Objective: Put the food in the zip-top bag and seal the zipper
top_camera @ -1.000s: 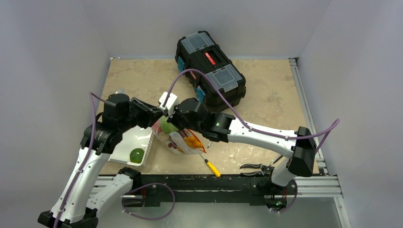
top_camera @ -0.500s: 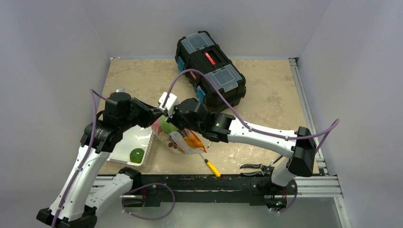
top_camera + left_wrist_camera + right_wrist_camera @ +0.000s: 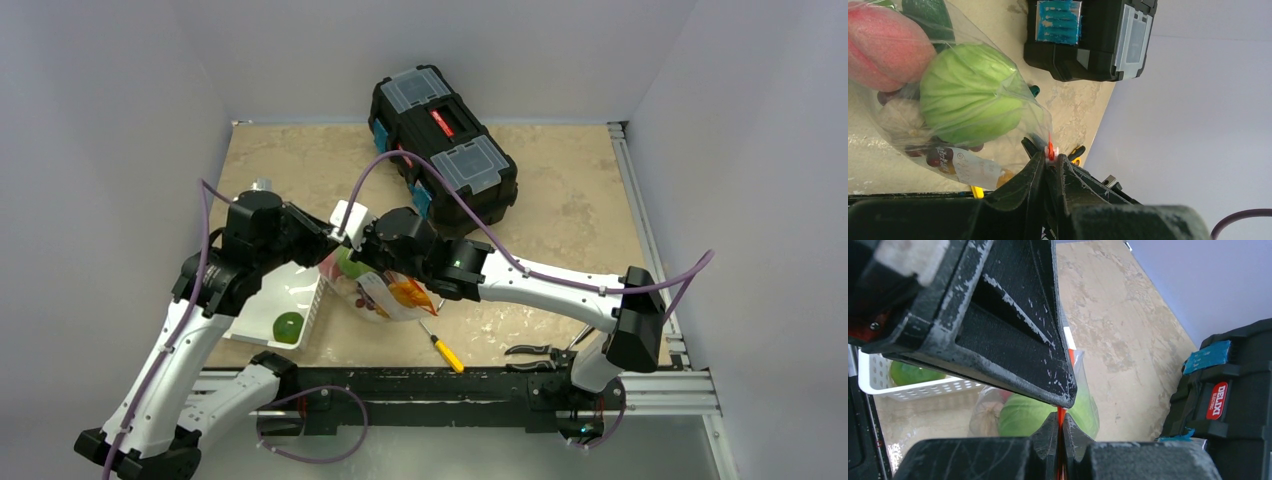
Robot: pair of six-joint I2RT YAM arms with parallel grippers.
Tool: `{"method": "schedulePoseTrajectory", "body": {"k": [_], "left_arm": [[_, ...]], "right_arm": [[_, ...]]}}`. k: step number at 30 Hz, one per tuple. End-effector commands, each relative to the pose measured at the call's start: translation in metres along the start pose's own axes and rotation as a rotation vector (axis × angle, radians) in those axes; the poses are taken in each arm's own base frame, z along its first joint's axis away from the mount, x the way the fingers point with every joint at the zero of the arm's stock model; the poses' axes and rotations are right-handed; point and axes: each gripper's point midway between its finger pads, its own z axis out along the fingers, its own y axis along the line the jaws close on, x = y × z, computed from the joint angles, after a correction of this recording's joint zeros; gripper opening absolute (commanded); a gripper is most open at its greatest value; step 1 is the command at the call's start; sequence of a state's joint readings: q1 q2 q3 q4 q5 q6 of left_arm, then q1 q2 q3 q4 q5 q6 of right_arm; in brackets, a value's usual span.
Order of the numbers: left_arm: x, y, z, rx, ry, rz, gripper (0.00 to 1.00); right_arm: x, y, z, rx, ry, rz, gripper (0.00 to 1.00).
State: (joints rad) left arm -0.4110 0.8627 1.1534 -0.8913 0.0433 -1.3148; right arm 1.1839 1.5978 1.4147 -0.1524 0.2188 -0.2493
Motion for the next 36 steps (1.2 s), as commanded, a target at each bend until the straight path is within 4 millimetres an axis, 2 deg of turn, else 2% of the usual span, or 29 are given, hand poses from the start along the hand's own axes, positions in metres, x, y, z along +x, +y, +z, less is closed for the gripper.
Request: {"method": "schedulePoseTrajectory", "body": {"k": [1, 9, 11, 14, 19, 23, 26, 28, 30, 32, 34, 35, 36], "left_arm": [[0.016, -0.002, 0.000, 0.020, 0.070, 0.032, 0.00], [0.024, -0.004, 0.005, 0.033, 0.099, 0.028, 0.00], [0.026, -0.008, 0.004, 0.053, 0.107, 0.028, 0.04], [0.025, -0.011, 0.001, 0.076, 0.101, 0.037, 0.18], [0.010, -0.010, -0.013, 0.108, 0.002, 0.089, 0.60], [0.002, -0.014, -0.023, 0.152, -0.049, 0.153, 0.73], [-0.005, -0.021, -0.037, 0.230, -0.103, 0.288, 0.73], [-0.018, -0.014, -0.046, 0.226, -0.193, 0.405, 0.67], [-0.024, -0.011, -0.054, 0.256, -0.250, 0.492, 0.67], [-0.015, -0.023, -0.062, 0.395, -0.271, 0.720, 0.66], [-0.004, -0.035, -0.068, 0.528, -0.285, 0.872, 0.65], [0.003, -0.046, -0.074, 0.617, -0.291, 0.953, 0.64], [0.014, -0.047, -0.075, 0.676, -0.267, 1.039, 0.64]], "right_arm": [[-0.064, -0.011, -0.005, 0.034, -0.223, 0.010, 0.00], [-0.072, -0.010, -0.010, 0.016, -0.260, -0.001, 0.00], [-0.070, -0.009, -0.012, 0.014, -0.264, -0.002, 0.00], [-0.065, -0.002, -0.013, -0.022, -0.260, 0.001, 0.00], [-0.047, -0.001, -0.021, -0.045, -0.236, -0.006, 0.00], [-0.034, -0.003, -0.028, -0.073, -0.208, 0.012, 0.00], [-0.030, -0.004, -0.036, -0.083, -0.209, 0.015, 0.00], [-0.031, -0.006, -0.042, -0.091, -0.219, 0.027, 0.00], [-0.031, -0.009, -0.046, -0.101, -0.222, 0.044, 0.00], [-0.031, -0.009, -0.048, -0.132, -0.228, 0.059, 0.00], [-0.029, -0.010, -0.049, -0.166, -0.222, 0.073, 0.00], [-0.029, -0.010, -0.050, -0.190, -0.221, 0.076, 0.00], [-0.029, -0.010, -0.051, -0.210, -0.220, 0.078, 0.00]]}}
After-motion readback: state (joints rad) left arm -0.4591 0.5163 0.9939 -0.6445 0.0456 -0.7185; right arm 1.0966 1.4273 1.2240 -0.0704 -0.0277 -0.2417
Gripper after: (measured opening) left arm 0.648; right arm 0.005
